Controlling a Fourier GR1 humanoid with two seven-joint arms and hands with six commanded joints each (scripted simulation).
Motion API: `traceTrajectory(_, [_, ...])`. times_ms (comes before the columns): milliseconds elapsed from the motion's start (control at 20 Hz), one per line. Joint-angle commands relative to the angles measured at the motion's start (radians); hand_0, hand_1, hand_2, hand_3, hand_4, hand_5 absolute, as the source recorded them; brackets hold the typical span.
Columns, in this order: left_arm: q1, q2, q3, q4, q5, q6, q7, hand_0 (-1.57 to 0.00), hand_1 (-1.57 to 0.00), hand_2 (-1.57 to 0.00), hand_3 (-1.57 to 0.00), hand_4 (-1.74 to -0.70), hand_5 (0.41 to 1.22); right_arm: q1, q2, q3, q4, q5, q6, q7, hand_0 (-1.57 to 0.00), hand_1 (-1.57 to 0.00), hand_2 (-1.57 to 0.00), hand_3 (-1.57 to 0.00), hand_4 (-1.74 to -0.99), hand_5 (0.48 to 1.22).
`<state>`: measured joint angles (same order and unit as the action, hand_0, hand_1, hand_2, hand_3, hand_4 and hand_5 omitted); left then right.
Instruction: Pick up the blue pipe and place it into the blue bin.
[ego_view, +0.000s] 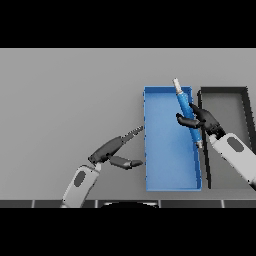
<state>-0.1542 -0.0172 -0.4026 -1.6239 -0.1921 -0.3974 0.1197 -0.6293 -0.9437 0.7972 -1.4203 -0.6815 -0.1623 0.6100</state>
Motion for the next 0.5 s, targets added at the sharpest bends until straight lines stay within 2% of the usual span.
traceTrajectory(0, [0.0,0.002,0.003,0.002,-0.001,0.001,0.001,0.0,0.0,0.0,0.0,-0.89,0.429,-0.015,-0.016,0.027,-0.002,-0.013,-0.008,0.0,-0.03,-0.02,-0.02,-0.01,-1.036,0.713])
traceTrajectory(200, [-0.006,-0.012,-0.006,0.01,-0.015,0.015,0.007,0.0,0.0,0.0,0.0,-0.89,0.431,-0.087,-0.046,0.132,-0.001,-0.06,-0.028,0.0,-0.01,-0.01,-0.01,0.0,-1.02,0.666])
traceTrajectory(450, [-0.001,-0.001,-0.001,0.01,-0.009,0.006,-0.008,0.0,0.0,0.0,0.0,-0.88,0.431,-0.117,-0.054,0.168,0.004,-0.085,-0.025,-0.002,-0.01,-0.01,-0.01,0.0,-1.022,0.649])
